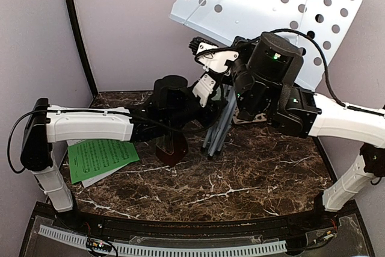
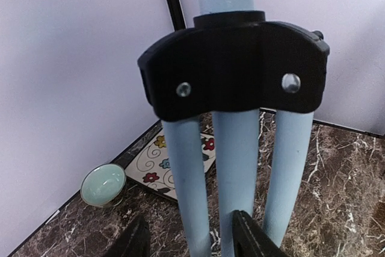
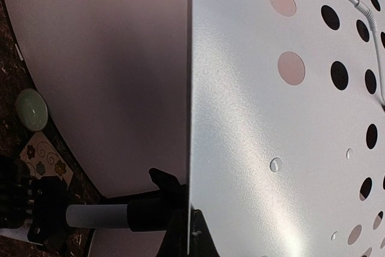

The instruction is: Set up the instrument practice props

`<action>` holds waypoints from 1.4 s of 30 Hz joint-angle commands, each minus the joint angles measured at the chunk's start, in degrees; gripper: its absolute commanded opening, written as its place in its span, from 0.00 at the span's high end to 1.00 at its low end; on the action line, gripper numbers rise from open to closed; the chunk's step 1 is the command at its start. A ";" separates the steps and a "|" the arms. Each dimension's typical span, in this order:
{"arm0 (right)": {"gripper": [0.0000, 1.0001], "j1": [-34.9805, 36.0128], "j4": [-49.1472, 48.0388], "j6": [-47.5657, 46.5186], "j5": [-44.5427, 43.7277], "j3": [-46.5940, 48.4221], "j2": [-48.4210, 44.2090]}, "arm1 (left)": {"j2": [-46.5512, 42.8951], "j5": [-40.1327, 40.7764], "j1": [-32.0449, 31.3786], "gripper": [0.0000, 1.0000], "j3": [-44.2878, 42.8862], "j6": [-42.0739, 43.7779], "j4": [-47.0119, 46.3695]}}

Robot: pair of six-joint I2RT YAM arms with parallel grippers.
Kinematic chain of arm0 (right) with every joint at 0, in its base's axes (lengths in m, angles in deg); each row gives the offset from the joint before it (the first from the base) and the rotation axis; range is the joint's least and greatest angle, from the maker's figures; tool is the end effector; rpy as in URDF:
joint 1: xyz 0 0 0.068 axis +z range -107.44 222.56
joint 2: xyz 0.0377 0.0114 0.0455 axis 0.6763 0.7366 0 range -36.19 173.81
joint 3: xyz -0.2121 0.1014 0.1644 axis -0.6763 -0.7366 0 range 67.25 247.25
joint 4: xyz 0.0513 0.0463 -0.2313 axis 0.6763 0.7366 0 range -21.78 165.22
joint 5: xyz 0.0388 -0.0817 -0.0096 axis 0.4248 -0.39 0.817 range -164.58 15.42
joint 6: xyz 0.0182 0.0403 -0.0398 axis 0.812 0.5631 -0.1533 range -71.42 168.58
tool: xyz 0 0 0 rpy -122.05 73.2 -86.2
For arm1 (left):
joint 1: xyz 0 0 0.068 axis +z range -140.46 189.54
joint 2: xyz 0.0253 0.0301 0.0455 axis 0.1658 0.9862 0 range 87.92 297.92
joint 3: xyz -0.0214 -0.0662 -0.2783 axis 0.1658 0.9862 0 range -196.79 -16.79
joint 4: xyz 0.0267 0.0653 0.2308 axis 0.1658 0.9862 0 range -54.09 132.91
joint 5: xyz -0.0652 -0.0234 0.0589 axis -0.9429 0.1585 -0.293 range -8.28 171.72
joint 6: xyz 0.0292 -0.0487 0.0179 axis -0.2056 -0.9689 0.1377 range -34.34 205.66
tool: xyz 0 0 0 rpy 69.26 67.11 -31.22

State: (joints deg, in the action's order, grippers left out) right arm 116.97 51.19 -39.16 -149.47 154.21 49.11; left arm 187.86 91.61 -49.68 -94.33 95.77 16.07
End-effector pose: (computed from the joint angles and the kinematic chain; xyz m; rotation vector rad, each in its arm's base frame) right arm 0.1210 0.2773 0.4849 -0.8822 1.2980 -0.9899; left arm 0.2185 -0.3522 0.3529 0.8185 1.4211 -0.5210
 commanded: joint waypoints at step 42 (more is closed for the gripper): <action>1.00 2.26 -2.29 7.09 2.16 3.56 -3.11 | 11.60 13.04 -1.69 0.93 -9.15 12.44 -6.31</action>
State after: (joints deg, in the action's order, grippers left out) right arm 118.00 55.75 -33.96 -151.29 152.72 49.44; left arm 199.73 104.85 -51.69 -103.55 101.72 12.38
